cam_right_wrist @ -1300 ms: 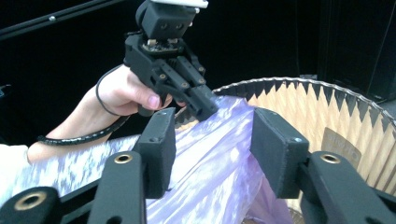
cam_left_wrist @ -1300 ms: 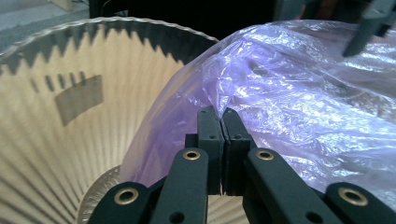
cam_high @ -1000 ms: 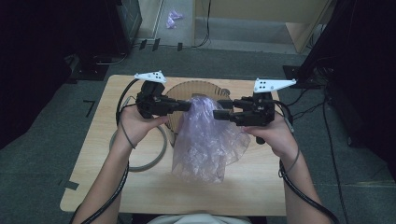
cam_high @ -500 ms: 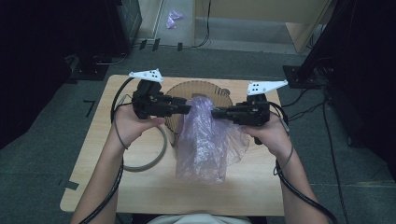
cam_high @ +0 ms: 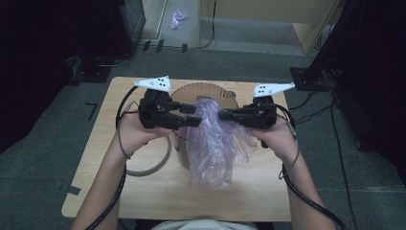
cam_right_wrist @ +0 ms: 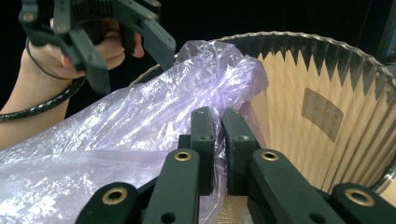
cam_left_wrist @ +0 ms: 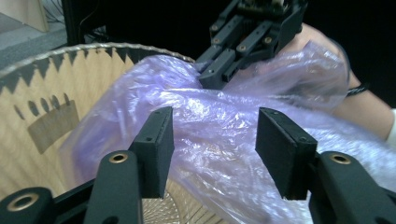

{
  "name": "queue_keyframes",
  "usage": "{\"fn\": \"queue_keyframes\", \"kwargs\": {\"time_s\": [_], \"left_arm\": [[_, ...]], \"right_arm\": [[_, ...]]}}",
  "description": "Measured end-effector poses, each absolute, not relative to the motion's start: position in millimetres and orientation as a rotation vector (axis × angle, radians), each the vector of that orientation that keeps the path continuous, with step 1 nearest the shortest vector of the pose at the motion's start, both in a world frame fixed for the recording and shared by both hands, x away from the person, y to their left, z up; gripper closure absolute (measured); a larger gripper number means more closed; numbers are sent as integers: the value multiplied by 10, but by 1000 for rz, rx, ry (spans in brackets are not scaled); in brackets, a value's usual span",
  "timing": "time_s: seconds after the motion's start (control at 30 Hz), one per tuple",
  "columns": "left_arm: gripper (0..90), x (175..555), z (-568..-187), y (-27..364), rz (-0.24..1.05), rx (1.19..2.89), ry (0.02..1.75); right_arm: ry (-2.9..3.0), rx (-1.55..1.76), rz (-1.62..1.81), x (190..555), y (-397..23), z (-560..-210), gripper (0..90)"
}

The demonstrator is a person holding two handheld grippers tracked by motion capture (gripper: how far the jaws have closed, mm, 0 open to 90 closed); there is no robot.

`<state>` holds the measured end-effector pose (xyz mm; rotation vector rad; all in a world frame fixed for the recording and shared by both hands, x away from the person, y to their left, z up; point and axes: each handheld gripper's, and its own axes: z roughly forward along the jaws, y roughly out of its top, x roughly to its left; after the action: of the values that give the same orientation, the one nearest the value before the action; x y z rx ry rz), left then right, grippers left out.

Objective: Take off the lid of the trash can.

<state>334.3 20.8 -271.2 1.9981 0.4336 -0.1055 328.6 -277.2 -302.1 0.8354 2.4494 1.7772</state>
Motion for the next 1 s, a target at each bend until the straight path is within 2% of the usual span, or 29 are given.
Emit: {"fn": "queue_keyframes", "kwargs": {"time_s": [0.07, 0.17, 0.27, 0.33, 0.47, 0.63, 1.0], "left_arm": [[453, 3361, -2763, 161, -99, 2019, 447], [466, 3400, -2840, 106, -77, 2051, 490], [484, 3422, -2877, 84, -59, 2058, 500], [486, 3430, -2876, 90, -37, 2051, 512], [488, 3454, -2882, 108, -25, 2034, 520], [484, 3467, -2887, 94, -31, 2022, 527], [418, 3291, -2762, 191, -85, 1990, 484]], "right_arm": [[2448, 835, 1780, 3292, -2761, -3037, 814], [2451, 844, 1774, 3302, -2739, -3071, 721], [2434, 842, 1762, 3319, -2742, -3098, 564], [2398, 862, 1760, 3329, -2776, -3096, 491], [2336, 897, 1820, 3325, -2892, -3033, 486], [2316, 854, 1866, 3248, -2974, -2903, 555], [2327, 805, 1886, 3067, -3097, -2778, 525]]}}
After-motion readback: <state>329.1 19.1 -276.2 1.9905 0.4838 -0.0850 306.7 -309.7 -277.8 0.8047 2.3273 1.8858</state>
